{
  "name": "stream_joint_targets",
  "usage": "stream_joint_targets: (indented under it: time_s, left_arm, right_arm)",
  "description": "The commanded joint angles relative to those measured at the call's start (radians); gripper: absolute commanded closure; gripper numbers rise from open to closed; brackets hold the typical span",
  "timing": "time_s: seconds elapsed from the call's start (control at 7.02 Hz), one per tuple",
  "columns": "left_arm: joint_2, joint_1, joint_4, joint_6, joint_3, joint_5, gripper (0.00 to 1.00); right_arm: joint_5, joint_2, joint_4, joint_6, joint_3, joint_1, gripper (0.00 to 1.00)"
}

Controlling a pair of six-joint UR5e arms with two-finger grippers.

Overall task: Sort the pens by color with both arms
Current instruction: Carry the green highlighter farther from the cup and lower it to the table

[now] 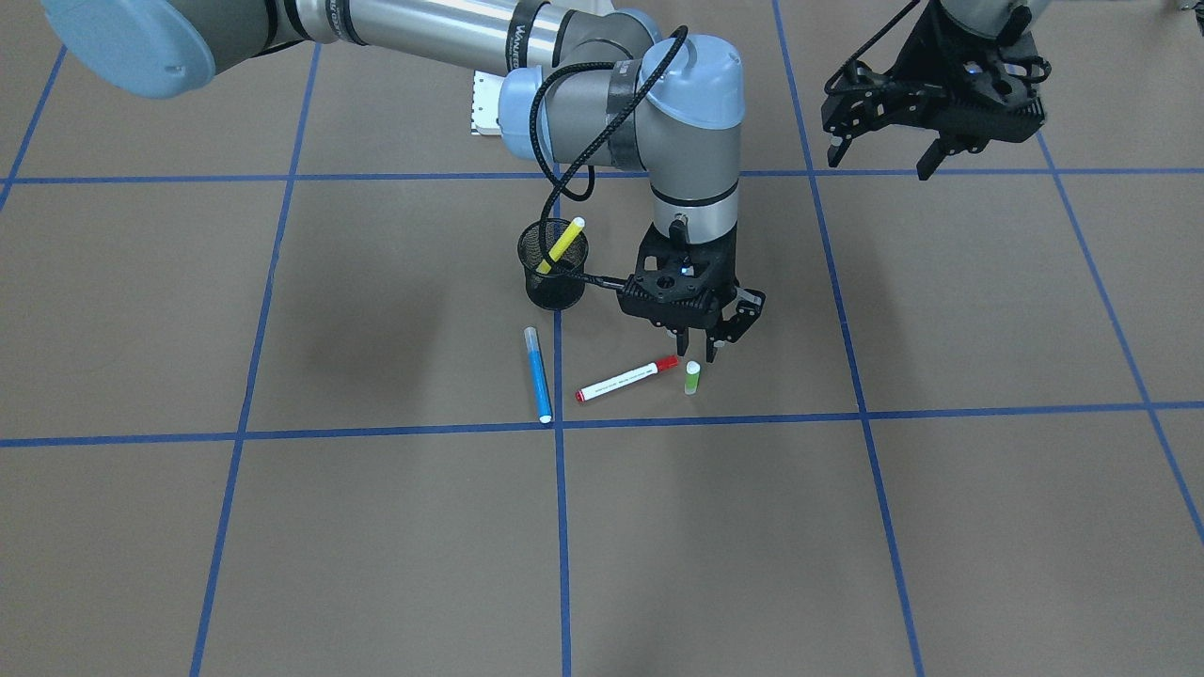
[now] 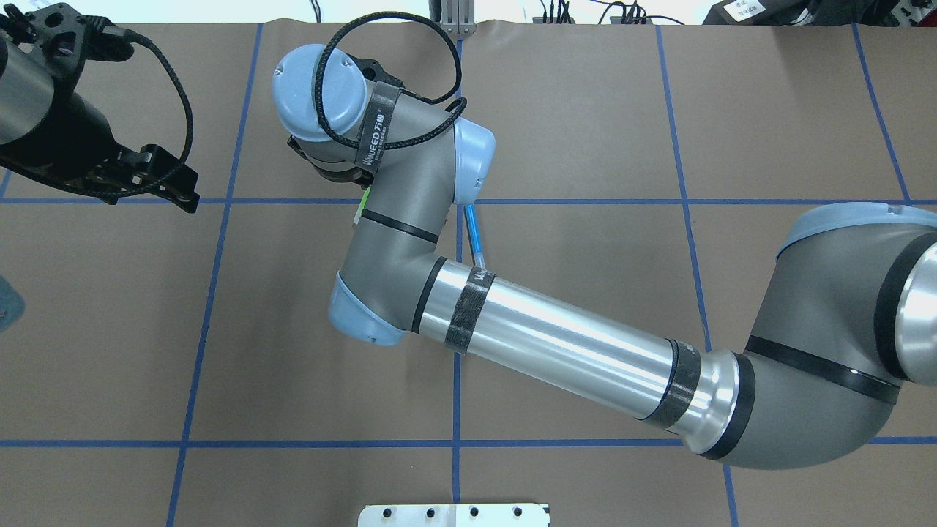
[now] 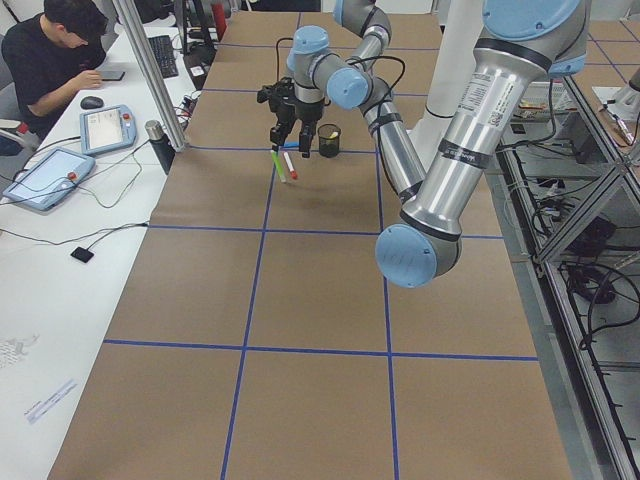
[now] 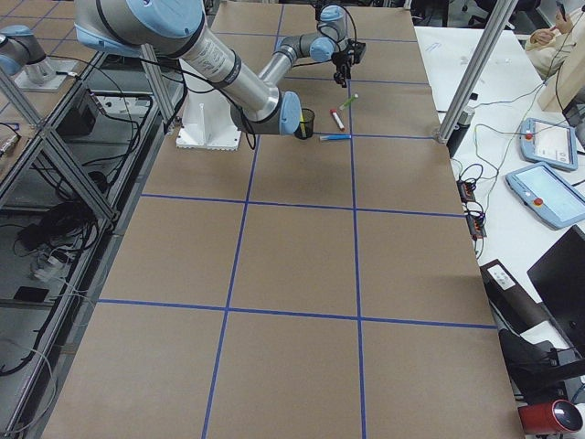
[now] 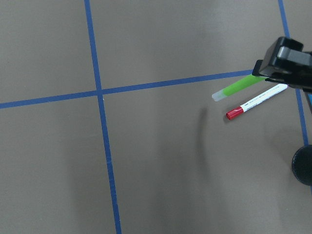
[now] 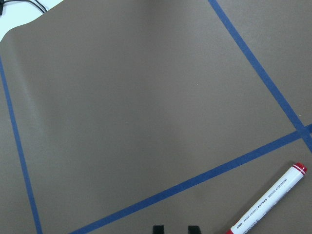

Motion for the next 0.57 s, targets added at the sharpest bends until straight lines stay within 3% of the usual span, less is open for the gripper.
stream_joint_targets:
  time_s: [0.0,0.14,0.28,0.43]
  left_arm:
    - [0.001,0.0,0.0,-0.001,-0.001,0.0,0.02]
    - [-0.001,0.0,0.0,-0.001,0.001,-0.002,0.02]
    - [-0.005,0.003,0.0,-0.001,0.005,-0.002,0.01]
    - [-0.013,0.01,0.0,-0.001,0.025,-0.003,0.01]
  right_arm:
    - [0.001,0.0,0.0,-0.006,0.0,-0.007,0.18]
    - [0.007,-0.002,0.0,-0.006,0.001,-0.005,0.02]
    - [0.053,-0.008,-0.002,-0.033,0.027,-0.001,0.01]
    - [0.235,-0.072,-0.012,-0.071,0.134,0.069,0.01]
